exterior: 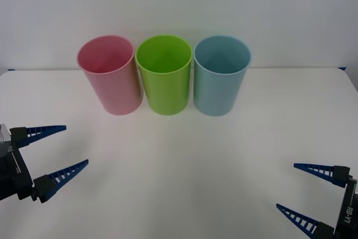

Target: Put cans in the blue bin and PET bottles in the pink bin and trash in the green bin.

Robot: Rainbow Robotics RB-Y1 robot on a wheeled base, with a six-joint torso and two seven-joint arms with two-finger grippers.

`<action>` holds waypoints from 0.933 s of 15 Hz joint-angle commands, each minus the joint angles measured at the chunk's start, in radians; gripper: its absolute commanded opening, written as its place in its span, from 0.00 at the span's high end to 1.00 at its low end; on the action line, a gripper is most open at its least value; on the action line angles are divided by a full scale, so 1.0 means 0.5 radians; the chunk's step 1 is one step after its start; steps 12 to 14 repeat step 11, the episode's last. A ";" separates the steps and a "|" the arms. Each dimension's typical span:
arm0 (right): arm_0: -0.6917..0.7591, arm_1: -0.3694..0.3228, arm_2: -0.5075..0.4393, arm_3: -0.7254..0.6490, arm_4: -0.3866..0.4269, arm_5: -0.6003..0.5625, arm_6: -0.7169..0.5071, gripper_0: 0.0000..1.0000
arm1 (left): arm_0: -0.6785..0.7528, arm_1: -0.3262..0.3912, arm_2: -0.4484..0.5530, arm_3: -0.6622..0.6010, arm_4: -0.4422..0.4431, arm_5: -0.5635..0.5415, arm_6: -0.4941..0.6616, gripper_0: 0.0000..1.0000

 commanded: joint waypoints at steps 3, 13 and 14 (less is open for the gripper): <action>0.000 0.000 0.000 0.000 0.000 0.000 0.000 0.00 | 0.144 -0.067 0.014 -0.051 -0.032 0.000 -0.014 0.00; 0.000 0.000 0.000 0.000 0.000 0.000 0.000 0.00 | 0.178 -0.092 0.008 -0.063 -0.056 -0.006 -0.014 0.00; 0.000 0.000 0.000 0.000 0.000 0.000 0.000 0.00 | 0.178 -0.092 0.008 -0.063 -0.056 -0.006 -0.014 0.00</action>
